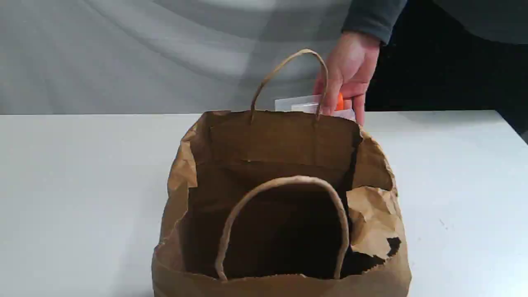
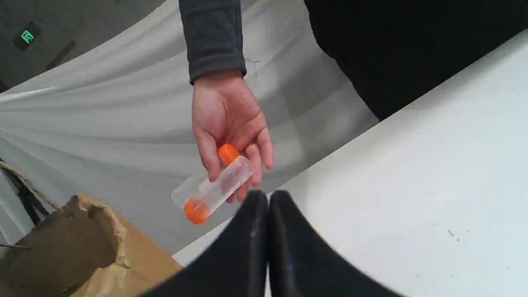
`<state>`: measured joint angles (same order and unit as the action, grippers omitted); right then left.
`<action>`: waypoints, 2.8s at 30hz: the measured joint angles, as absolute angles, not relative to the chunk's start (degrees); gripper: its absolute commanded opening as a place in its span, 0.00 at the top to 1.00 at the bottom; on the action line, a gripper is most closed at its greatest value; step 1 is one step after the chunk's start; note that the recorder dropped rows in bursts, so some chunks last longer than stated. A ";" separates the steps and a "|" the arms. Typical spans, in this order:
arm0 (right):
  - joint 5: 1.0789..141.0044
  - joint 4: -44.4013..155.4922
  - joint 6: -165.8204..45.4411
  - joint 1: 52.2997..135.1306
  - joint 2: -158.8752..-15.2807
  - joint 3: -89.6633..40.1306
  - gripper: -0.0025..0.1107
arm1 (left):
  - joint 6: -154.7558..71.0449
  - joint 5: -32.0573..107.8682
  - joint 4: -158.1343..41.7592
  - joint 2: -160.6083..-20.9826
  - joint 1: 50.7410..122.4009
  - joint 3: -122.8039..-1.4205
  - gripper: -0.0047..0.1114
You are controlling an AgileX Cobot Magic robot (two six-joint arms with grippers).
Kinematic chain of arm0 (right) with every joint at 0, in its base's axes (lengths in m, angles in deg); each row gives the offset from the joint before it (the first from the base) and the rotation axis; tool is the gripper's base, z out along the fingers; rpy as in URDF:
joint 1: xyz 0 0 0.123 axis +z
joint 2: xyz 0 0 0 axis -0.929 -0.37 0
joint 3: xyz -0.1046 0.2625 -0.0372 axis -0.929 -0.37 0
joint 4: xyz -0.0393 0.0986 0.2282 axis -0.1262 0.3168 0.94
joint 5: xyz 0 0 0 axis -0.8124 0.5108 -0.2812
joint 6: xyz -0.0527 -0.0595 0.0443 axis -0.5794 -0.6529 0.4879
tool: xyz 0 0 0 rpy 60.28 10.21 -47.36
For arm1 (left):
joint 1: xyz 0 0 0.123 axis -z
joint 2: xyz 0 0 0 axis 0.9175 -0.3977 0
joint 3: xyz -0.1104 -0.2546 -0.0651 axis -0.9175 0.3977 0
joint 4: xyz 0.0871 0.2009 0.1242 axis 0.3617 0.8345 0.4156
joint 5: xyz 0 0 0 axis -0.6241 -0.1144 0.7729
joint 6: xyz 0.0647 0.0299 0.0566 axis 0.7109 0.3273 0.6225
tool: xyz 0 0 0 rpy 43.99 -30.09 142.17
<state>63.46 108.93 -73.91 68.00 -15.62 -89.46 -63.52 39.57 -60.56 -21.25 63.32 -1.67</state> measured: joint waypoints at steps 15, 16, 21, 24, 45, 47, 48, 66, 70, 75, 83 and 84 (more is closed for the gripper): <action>63.46 108.93 -74.92 68.00 -15.62 -89.46 0.98 | -68.66 45.51 -62.02 -21.16 63.44 -13.62 0.96; 63.46 108.93 -75.26 68.00 -15.62 -89.46 0.98 | -67.60 46.68 -62.02 -21.37 63.80 -15.59 0.96; 63.46 108.51 -76.69 68.00 -15.62 -89.46 0.98 | -56.02 54.69 -67.19 -26.86 69.60 -24.18 0.96; 63.46 107.79 -76.91 68.00 -15.62 -89.46 0.98 | -42.52 60.32 -75.57 -31.95 74.91 -28.59 0.96; 63.03 107.42 -76.91 68.00 -15.62 -89.46 0.98 | 14.23 90.60 -117.53 -72.70 86.19 -47.75 0.52; 63.03 107.42 -76.91 68.00 -15.62 -89.46 0.98 | 15.54 90.60 -119.42 -74.83 86.19 -48.00 0.40; 63.03 107.42 -76.91 68.00 -15.62 -89.46 0.98 | 16.02 90.60 -120.86 -76.03 86.19 -48.11 0.38; 63.03 107.39 -76.96 68.00 -15.62 -89.46 0.98 | 28.69 98.02 -138.10 -78.62 86.19 -48.12 0.41; 63.03 107.30 -76.96 68.00 -15.62 -89.46 0.98 | 29.12 100.22 -138.59 -79.46 86.45 -48.12 0.41; 63.03 107.30 -77.05 68.00 -15.62 -89.46 0.98 | 29.25 99.58 -138.59 -82.17 90.21 -48.12 0.41; 63.03 107.27 -77.09 68.00 -15.62 -89.46 0.98 | 31.61 92.91 -138.59 -85.86 97.54 -48.12 0.42; 63.03 107.17 -77.09 68.00 -15.62 -89.46 0.98 | 31.61 91.96 -138.59 -86.12 98.02 -48.12 0.44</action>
<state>63.03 107.17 -77.09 68.00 -15.62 -89.46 31.61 91.96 -138.59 -86.12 98.02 -48.12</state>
